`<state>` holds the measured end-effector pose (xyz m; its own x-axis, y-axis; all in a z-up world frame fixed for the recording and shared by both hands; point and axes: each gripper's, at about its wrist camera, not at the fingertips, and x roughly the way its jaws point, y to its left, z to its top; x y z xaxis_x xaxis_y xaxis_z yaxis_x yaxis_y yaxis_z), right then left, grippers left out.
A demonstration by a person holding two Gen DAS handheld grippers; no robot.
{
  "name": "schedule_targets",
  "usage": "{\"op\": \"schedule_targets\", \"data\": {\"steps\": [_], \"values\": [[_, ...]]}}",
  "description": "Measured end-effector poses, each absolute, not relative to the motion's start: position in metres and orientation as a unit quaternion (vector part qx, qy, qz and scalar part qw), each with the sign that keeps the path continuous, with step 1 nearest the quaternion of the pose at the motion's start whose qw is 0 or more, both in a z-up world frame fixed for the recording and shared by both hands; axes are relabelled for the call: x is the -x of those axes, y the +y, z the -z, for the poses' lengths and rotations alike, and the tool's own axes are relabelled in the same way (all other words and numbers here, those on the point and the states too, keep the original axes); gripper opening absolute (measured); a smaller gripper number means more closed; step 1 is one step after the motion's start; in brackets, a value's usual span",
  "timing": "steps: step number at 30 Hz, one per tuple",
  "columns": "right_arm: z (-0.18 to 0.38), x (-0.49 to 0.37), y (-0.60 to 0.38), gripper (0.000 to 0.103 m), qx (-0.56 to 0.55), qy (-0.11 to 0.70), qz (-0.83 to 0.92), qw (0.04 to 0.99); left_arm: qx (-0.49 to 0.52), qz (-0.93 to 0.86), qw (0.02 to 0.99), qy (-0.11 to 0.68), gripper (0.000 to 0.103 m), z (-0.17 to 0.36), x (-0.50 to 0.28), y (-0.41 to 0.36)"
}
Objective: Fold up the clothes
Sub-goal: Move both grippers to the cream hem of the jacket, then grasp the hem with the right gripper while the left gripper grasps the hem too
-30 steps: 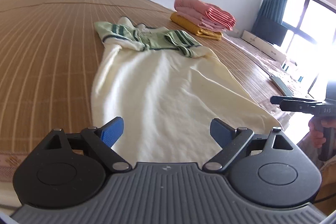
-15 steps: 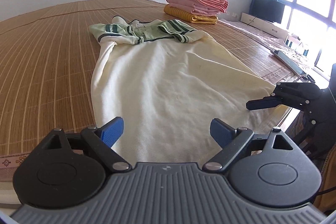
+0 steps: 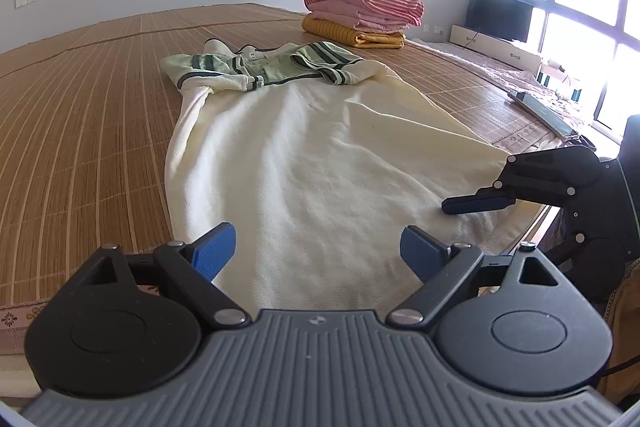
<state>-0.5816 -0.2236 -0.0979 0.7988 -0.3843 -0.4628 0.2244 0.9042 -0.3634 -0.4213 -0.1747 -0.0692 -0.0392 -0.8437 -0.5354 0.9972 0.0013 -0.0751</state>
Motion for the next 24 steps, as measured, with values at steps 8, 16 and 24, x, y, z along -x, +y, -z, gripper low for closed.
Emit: {"op": "schedule_targets", "data": {"steps": [8,16,24], "values": [[0.087,0.590,-0.240,0.013,0.080,0.252,0.154,0.952,-0.184,0.700,0.655,0.214,0.093,0.071,0.430,-0.176],[0.072,0.605,-0.258,0.003,-0.016,0.190,0.160,0.968,-0.204,0.711,0.640,0.207,0.093,0.076,0.440,-0.179],[0.061,0.608,-0.263,0.003,-0.062,0.158,0.137,0.976,-0.246,0.711,0.643,0.147,0.093,0.085,0.477,-0.192]]}}
